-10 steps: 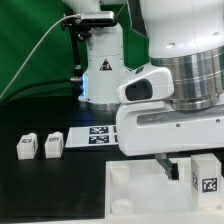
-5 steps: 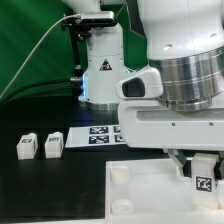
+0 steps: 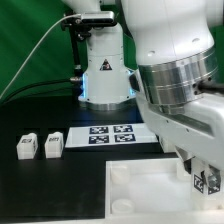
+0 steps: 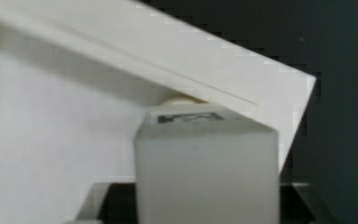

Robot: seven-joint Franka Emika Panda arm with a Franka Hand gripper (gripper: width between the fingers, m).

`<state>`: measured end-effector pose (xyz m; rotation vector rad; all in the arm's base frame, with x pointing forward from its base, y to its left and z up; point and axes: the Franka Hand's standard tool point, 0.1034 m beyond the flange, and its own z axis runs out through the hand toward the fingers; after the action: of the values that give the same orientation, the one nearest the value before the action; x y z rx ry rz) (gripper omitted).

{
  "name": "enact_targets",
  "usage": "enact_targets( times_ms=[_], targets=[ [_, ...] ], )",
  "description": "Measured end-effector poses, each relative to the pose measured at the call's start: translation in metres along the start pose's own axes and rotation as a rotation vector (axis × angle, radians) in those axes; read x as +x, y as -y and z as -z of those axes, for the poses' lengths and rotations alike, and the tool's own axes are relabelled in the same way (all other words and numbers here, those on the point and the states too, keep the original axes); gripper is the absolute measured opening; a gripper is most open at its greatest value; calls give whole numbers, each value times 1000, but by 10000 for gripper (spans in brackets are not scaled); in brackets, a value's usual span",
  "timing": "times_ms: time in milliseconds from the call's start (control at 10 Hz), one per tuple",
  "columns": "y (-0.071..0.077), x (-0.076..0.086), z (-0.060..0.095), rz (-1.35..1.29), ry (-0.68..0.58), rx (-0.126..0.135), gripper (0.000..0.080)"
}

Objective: Assemble one leg

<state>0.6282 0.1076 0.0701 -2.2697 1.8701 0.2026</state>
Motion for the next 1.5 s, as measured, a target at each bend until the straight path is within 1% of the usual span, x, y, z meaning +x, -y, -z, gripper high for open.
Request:
enact_targets(
  times_ms=[200,300,400,500,600,700,800,1000,1100,1200,1300,1400,1500],
  targets=[
    [1,-1,1,-267,21,17,299],
    [0,-1,0,-256,21,16,299],
    [0,-1,0,-250,21,15,415],
    [-1,-1,-1,-170,20,11,415],
    [-1,-3,-1,-8,15,5,547],
    [-1,-5,-1,159,9,4,628],
    [-1,-6,-1,281,8,4,643],
    [-1,-4,-1,465,7,4,643],
    [-2,-5,-2,625,-7,-9,649],
    [-3,-9,-4,814,-32,-38,649],
    [-4,-9,-4,1076,-49,-65,649],
    [-4,-10,-5,1140,-47,-66,649],
    [-4,-10,-5,1082,-46,-62,649]
  ],
)
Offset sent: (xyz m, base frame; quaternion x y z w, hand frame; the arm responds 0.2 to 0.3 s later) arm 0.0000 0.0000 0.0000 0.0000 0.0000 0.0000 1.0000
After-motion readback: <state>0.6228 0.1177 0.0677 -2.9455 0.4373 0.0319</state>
